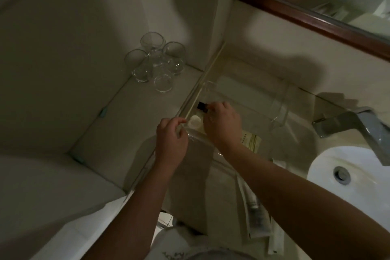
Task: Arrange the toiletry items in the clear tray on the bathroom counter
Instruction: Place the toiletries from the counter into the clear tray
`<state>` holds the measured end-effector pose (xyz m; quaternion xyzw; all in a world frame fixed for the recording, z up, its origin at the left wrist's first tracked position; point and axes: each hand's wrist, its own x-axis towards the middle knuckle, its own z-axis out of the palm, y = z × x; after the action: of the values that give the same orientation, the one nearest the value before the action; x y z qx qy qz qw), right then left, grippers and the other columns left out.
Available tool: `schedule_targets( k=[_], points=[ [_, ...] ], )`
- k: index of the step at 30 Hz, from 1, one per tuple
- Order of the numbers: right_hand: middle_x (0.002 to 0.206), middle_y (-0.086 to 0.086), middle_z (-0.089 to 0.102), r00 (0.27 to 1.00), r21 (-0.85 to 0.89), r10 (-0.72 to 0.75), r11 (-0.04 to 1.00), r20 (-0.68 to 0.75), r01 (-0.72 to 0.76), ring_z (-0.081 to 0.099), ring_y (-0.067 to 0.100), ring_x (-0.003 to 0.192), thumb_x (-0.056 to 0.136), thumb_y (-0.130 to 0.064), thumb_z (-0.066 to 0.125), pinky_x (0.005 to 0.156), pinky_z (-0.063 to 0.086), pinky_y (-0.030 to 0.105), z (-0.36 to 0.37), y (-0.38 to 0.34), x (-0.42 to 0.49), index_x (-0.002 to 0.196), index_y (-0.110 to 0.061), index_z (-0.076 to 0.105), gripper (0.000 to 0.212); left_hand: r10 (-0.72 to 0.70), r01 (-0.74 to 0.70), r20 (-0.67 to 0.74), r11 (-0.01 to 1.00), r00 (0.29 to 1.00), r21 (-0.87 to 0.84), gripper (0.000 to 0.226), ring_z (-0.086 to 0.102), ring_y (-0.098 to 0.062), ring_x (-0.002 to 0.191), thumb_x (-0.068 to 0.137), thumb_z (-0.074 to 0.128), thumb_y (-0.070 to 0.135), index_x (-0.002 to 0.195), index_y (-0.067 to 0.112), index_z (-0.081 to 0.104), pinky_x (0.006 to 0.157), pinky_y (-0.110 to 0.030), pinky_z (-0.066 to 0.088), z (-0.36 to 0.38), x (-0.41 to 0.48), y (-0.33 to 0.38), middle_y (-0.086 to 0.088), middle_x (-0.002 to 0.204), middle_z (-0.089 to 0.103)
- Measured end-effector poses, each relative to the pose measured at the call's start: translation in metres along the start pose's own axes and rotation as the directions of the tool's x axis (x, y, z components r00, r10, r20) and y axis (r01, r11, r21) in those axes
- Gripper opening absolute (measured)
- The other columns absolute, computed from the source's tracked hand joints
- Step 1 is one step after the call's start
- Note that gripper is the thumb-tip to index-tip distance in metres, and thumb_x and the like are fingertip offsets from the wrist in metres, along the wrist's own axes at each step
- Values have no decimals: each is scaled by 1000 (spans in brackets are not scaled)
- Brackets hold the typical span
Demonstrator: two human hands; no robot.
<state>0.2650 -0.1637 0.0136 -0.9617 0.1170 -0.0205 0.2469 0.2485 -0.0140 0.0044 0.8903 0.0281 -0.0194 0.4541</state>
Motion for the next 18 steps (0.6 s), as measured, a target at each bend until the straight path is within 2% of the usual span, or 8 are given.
schedule_targets(
  k=[3, 6, 9, 12, 15, 17, 18],
  points=[
    [100, -1, 62, 998, 133, 30, 991, -56, -22, 59, 19, 88, 88, -25, 59, 76, 42, 29, -19, 15, -2, 106, -22, 66, 20, -14, 14, -11, 1000, 1000, -27, 31, 53, -20, 96, 78, 59, 2, 100, 22, 65, 86, -33, 46, -1, -2, 5, 0, 102, 51],
    [93, -11, 56, 994, 207, 74, 977, -78, -57, 55, 7, 78, 87, -22, 62, 71, 45, 25, -38, 38, -29, 104, -23, 64, 18, -35, 33, -37, 999, 999, -34, 30, 54, -20, 97, 78, 60, 1, 100, 21, 65, 84, -25, 41, -2, -7, 7, 4, 102, 50],
    [84, -13, 54, 972, 227, 198, 960, -127, -166, 51, -1, 69, 87, -19, 64, 63, 38, 18, -57, 74, -75, 101, -23, 63, 14, 17, -19, -40, 999, 999, -43, 31, 55, -20, 95, 79, 58, -1, 100, 19, 65, 83, -28, 42, 0, -17, 17, 3, 100, 51],
    [94, -8, 60, 925, 252, 374, 903, -61, -349, 56, 1, 78, 89, -26, 63, 67, 44, 20, -73, 116, -118, 109, -26, 59, 20, 51, -48, 55, 997, 997, -55, 26, 55, -15, 88, 82, 58, 2, 99, 21, 64, 76, -31, 48, 15, -40, 37, 2, 102, 56],
    [110, -3, 60, 847, 114, 524, 839, 91, -532, 62, 13, 92, 84, -45, 66, 77, 55, 33, -81, 152, -155, 123, -24, 52, 46, 65, -55, 182, 997, 981, -58, 19, 56, -8, 80, 86, 59, 9, 98, 24, 62, 67, -23, 48, 35, -70, 55, 3, 97, 59],
    [112, 1, 59, 832, -41, 533, 845, 156, -533, 62, 18, 94, 78, -56, 68, 80, 55, 37, -80, 163, -175, 127, -18, 50, 65, -6, 12, 278, 1000, 961, -19, 18, 56, -5, 79, 87, 60, 16, 99, 30, 58, 65, -21, 50, 50, -94, 59, 6, 96, 58],
    [110, 2, 59, 836, -88, 520, 854, 174, -513, 62, 20, 92, 76, -58, 68, 78, 54, 36, -79, 163, -182, 126, -18, 50, 67, -57, 57, 320, 998, 946, 9, 19, 57, -5, 80, 86, 61, 19, 101, 31, 57, 66, -23, 52, 58, -107, 59, 7, 98, 58]
  ],
)
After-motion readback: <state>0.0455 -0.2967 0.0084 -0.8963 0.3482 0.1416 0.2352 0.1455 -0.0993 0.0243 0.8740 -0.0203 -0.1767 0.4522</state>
